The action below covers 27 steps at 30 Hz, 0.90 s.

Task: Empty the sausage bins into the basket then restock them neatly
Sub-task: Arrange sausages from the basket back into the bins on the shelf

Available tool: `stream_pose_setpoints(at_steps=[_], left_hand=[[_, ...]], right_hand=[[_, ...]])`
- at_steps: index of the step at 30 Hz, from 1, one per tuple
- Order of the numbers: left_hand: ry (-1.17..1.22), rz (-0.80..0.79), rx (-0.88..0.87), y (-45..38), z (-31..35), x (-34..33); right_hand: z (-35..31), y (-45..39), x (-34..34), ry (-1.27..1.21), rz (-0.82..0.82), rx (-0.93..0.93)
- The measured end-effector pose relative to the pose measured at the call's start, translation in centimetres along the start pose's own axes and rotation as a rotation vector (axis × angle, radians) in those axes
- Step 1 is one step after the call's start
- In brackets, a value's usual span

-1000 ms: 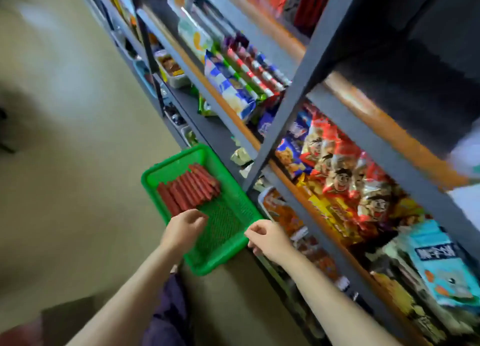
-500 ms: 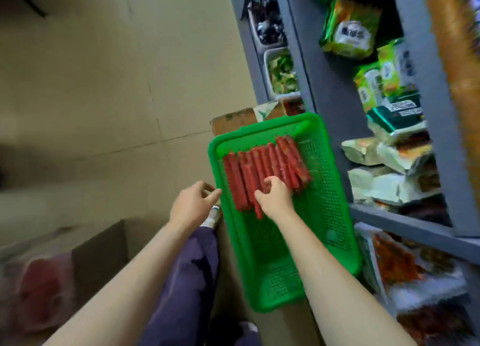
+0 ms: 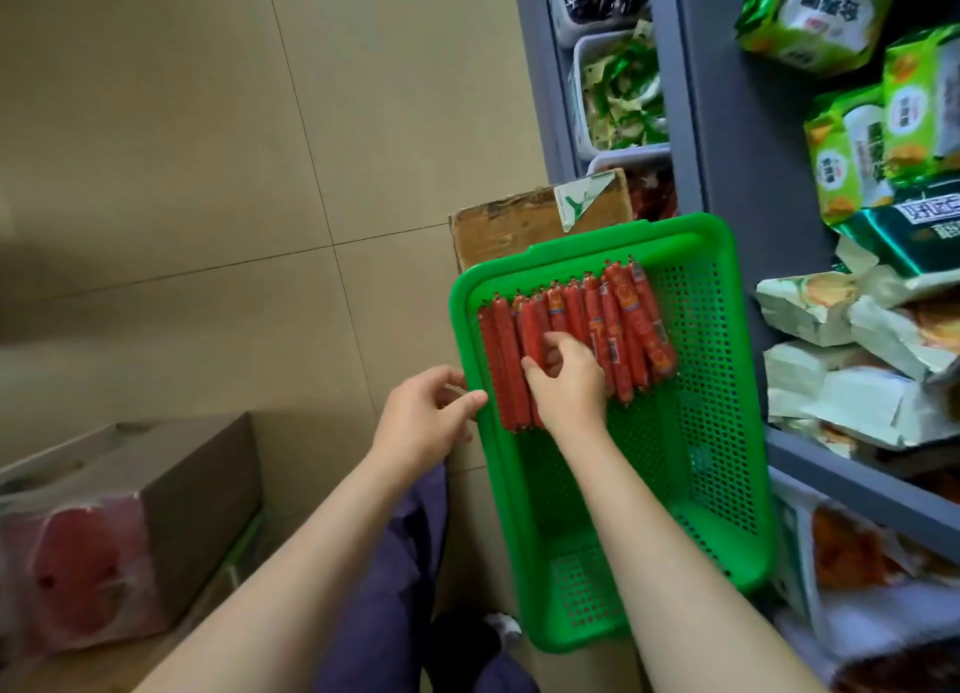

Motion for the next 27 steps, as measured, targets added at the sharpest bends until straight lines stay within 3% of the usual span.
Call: stream_pose_setpoints(at_steps=[2, 5, 8, 13, 27], left_hand=[[0.011, 0.004, -0.003, 0.1, 0.0, -0.1], [0.005, 0.007, -0.008, 0.1, -0.2, -0.2], [-0.007, 0.007, -0.016, 0.2, 0.1, -0.1], [0.002, -0.005, -0.012, 0.1, 0.1, -0.1], [-0.095, 0.034, -0.055, -0.1, -0.4, -0.2]], right_hand=[[-0.4, -0.3, 0.2, -0.009, 0.046, 0.001], [-0.5, -0.3, -0.3, 0.206, 0.024, -0.076], [-0.4, 0.2, -1.6, 0.267, 0.033, -0.082], [-0.6, -0.3, -2.5, 0.161, 0.056, -0.130], [-0.2, -0.2, -2.4, -0.020, -0.105, -0.196]])
Point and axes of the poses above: each hand's wrist, its own y-axis away from the middle knuckle, its own x-axis out of the back of the hand, z = x × y, the point moved 1 cm from there along -y, towards the middle knuckle, and after that the axes turned 10 degrees about z, right-handed, at the moved point
